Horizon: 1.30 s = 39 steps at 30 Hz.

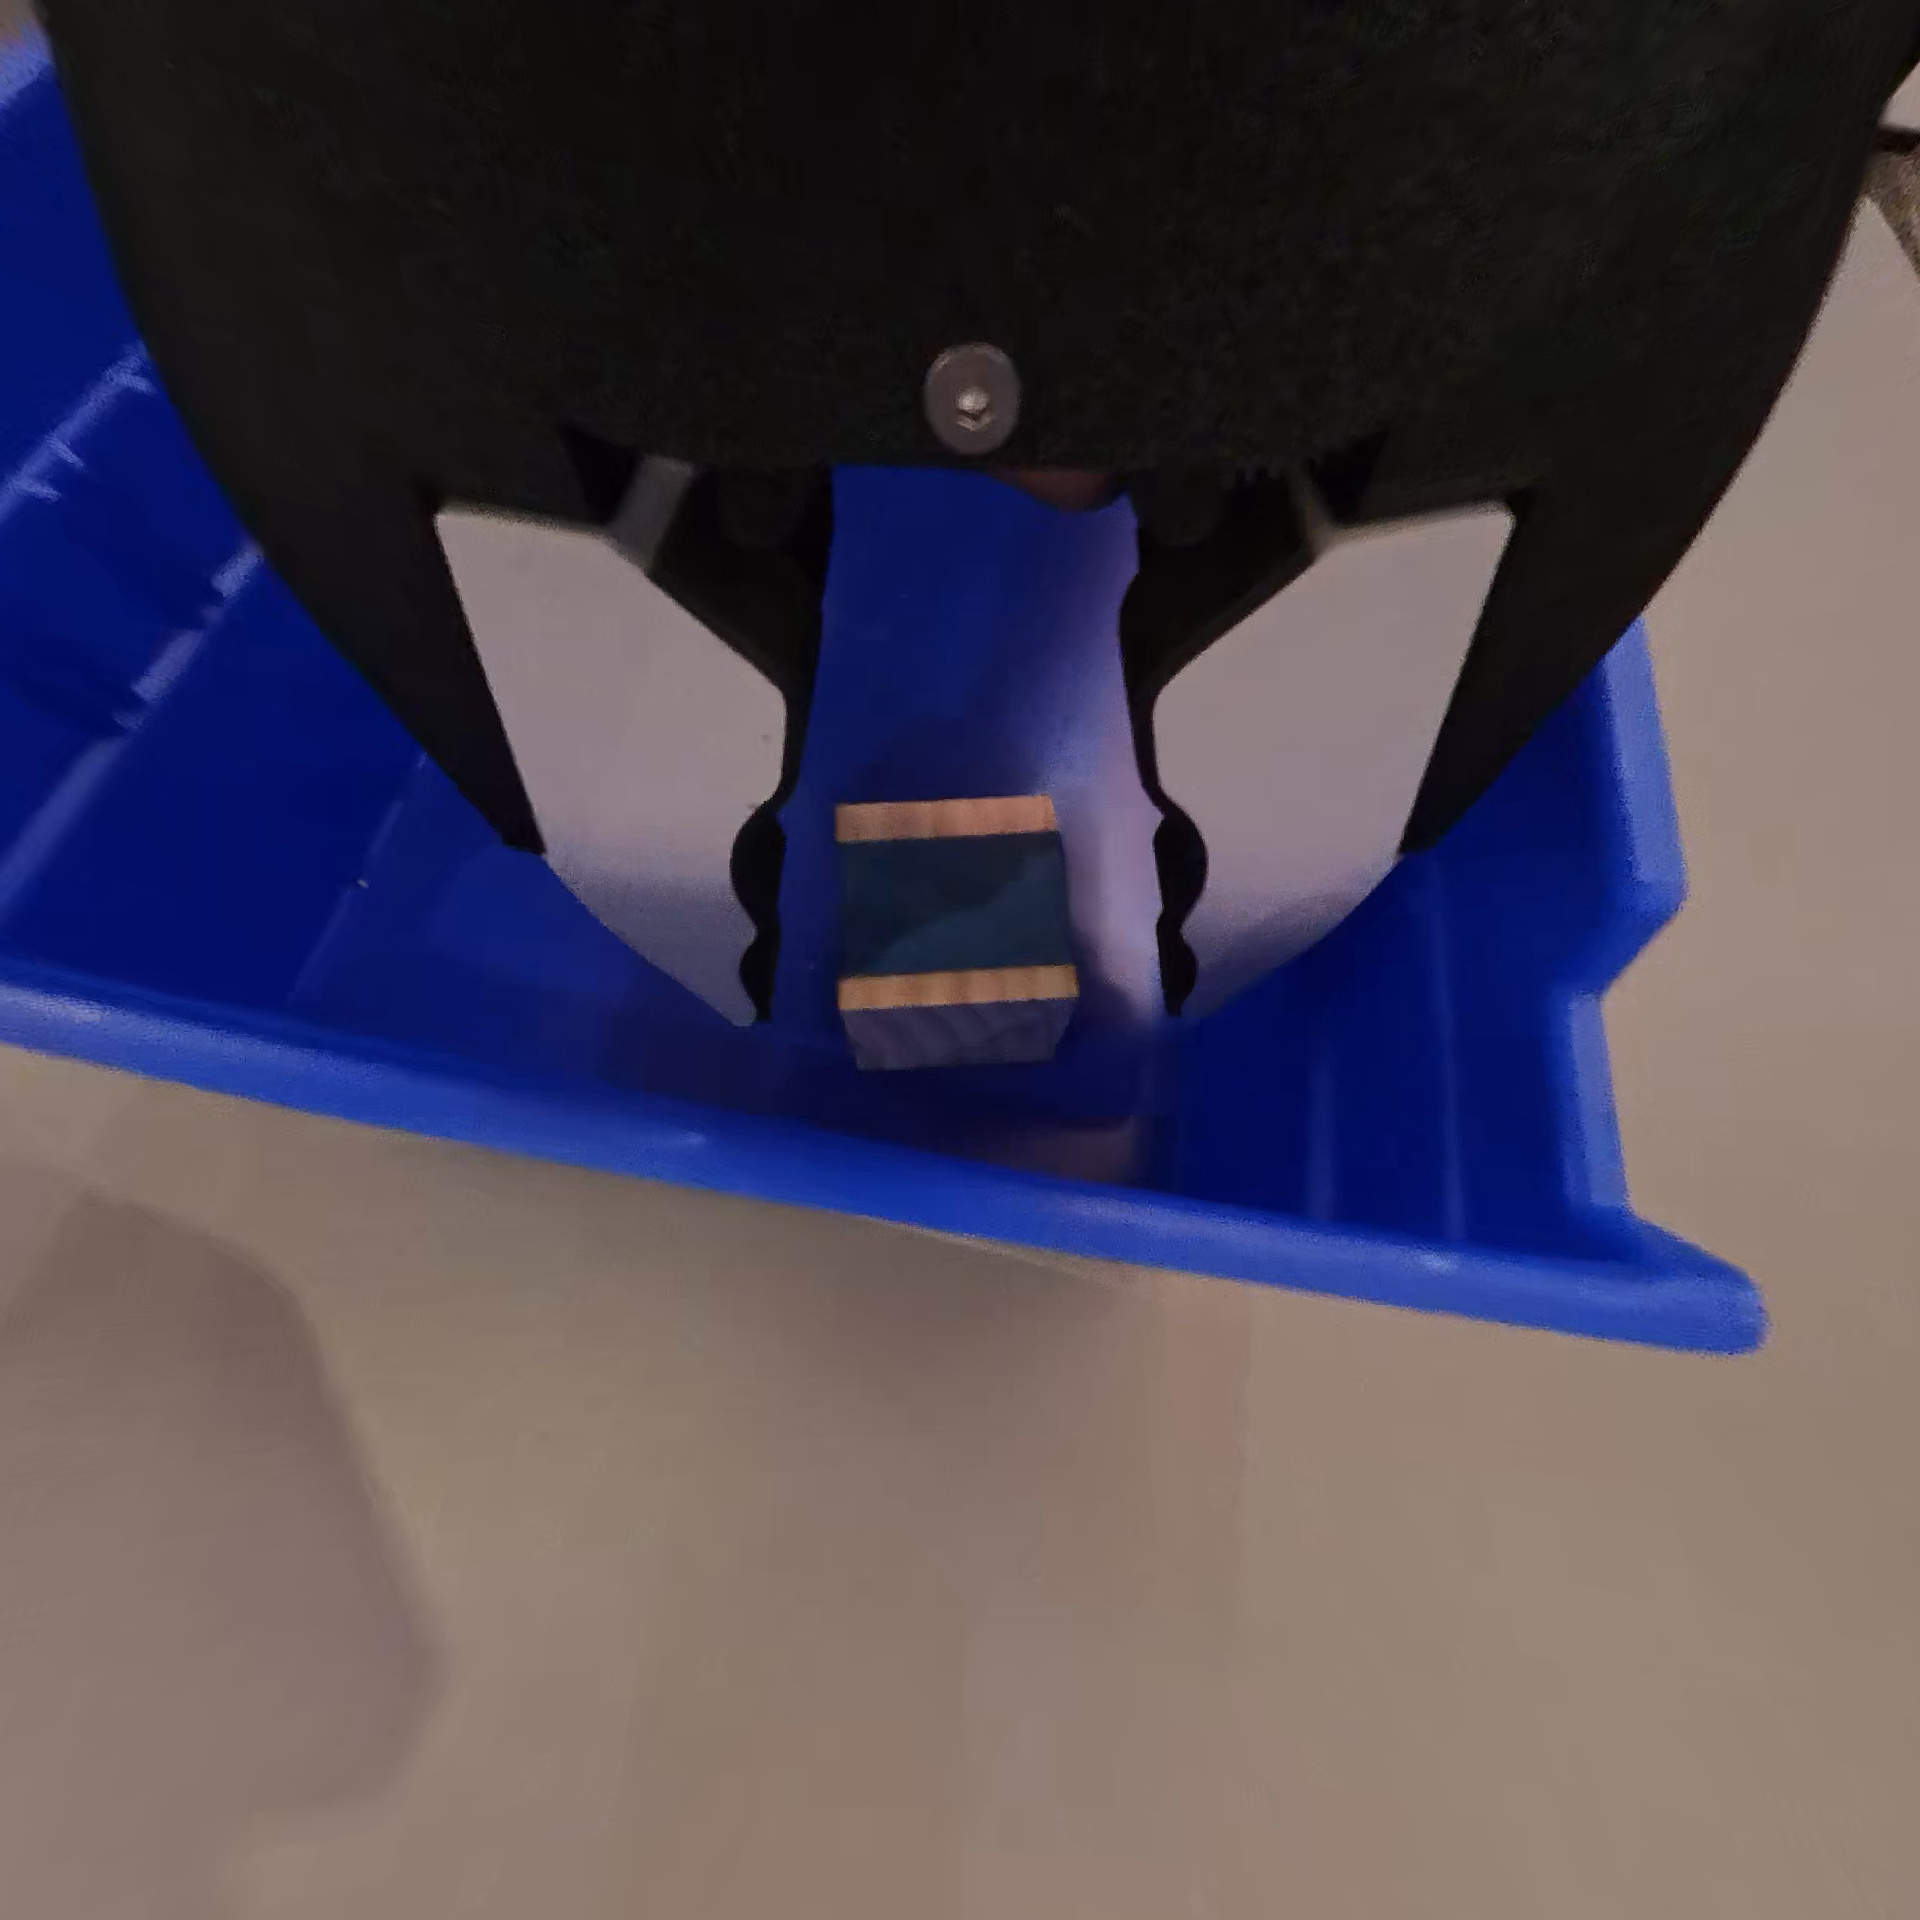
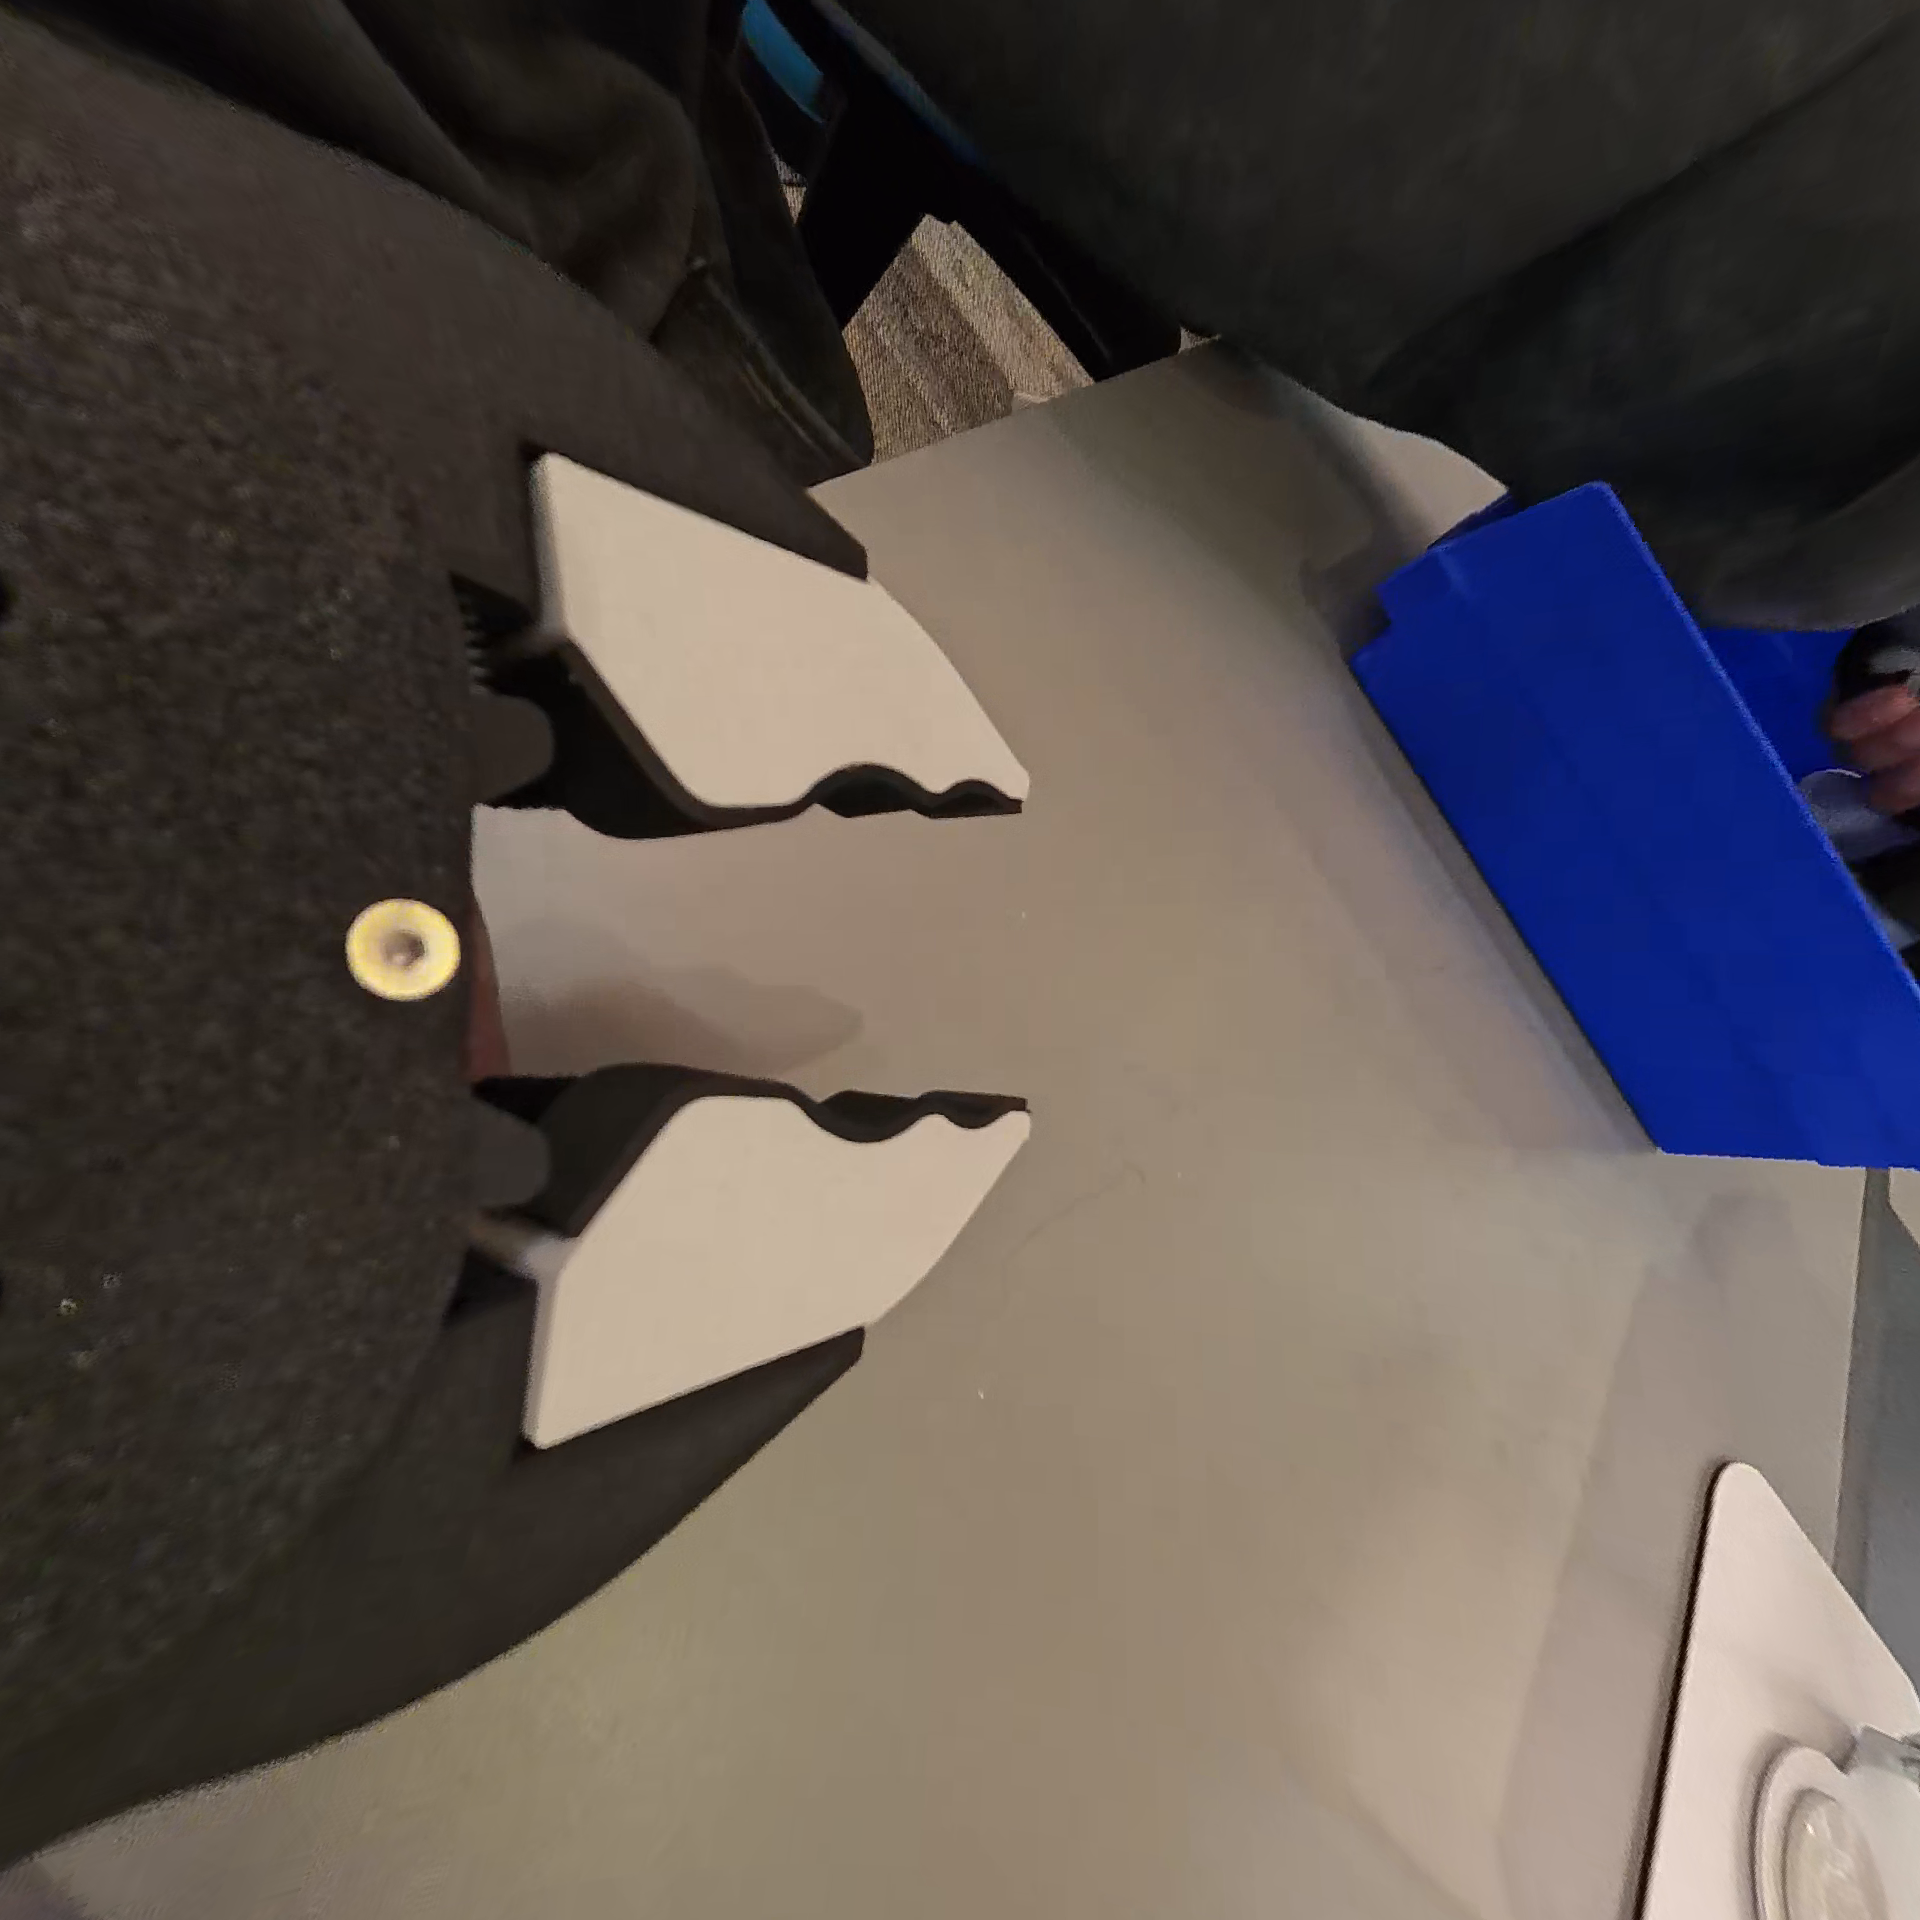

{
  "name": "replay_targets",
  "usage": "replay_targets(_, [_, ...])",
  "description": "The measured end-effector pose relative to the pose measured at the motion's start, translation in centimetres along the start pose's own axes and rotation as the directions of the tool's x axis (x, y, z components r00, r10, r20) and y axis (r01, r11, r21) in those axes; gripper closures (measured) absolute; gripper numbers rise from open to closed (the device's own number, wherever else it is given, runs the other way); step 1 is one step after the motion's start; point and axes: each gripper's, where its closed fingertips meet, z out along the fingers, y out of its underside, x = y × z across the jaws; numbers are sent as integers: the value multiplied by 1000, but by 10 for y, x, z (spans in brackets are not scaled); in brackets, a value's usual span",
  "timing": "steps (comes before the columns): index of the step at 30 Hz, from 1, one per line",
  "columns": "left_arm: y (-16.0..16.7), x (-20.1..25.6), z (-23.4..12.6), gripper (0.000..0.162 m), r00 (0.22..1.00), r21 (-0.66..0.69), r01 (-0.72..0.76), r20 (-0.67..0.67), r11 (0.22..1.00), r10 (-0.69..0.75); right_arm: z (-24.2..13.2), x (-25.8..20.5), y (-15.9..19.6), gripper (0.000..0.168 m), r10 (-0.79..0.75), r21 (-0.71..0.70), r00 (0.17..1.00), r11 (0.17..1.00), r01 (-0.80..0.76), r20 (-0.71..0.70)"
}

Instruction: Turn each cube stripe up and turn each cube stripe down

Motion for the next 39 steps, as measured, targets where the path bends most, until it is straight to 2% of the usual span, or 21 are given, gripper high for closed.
replay_targets(1, [2, -3, 4, 96, 1000, -10, 1, 11, 1000, 0, 0, 1, 0, 118, 6, -1, 1000, 1000, -6, 3])
replay_targets(2, [5, -2, 7, 111, 1000, -24, -19, -1, 1000, 19, 0, 1, 0, 118, 10, -3, 1000, 1000, -10, 5])
replay_targets(3, [7, -1, 8, 117, 999, -28, -43, -15, 999, 42, -1, 1, 0, 118, 13, -3, 1000, 1000, -13, 8])
replay_targets(5, [9, -1, 6, 117, 998, -25, -46, -37, 999, 45, -1, 2, 0, 118, 13, -2, 1000, 1000, -13, 11])
replay_targets(9, [11, 20, -17, 117, 975, 40, -70, -206, 997, 77, 0, 1, 2, 118, 16, -9, 1000, 1000, -16, 15])
replay_targets(13, [19, 52, -76, 117, 905, 247, -181, -337, 952, 260, -1, 3, 1, 119, 18, 2, 1000, 1000, -18, 7])
replay_targets(16, [46, 100, -134, 118, 750, 423, -166, -532, 891, 393, 1, 6, -2, 119, 34, 21, 999, 999, -35, 14])
replay_targets(19, [88, 151, -187, 118, 502, 545, -86, -700, 834, 508, 5, 9, -5, 119, 109, 50, 992, 992, -113, 70])
replay_targets(22, [129, 198, -224, 118, 232, 579, 21, -796, 815, 559, 11, 5, -24, 117, 247, 77, 947, 961, -267, 205])
replay_targets(23, [140, 212, -230, 118, 165, 578, 46, -809, 815, 565, 12, 1, -34, 115, 290, 84, 920, 943, -321, 264])
replay_targets(27, [171, 255, -237, 118, -13, 537, 110, -841, 837, 541, 10, -20, -90, 107, 359, 113, 782, 873, -474, 510])
replay_targets(32, [185, 283, -225, 118, -23, 538, 98, -840, 837, 543, 24, -31, -131, 97, 320, 146, 725, 853, -500, 610])
replay_targets(35, [192, 289, -223, 118, -38, 537, 93, -840, 838, 542, 34, -34, -136, 95, 331, 139, 695, 839, -527, 639])
replay_targets(37, [197, 294, -216, 118, -21, 543, 63, -838, 837, 545, 38, -38, -134, 94, 331, 121, 683, 843, -524, 652])
replay_targets(39, [199, 298, -213, 118, -25, 544, 62, -837, 837, 546, 43, -39, -131, 97, 323, 126, 699, 852, -509, 638])
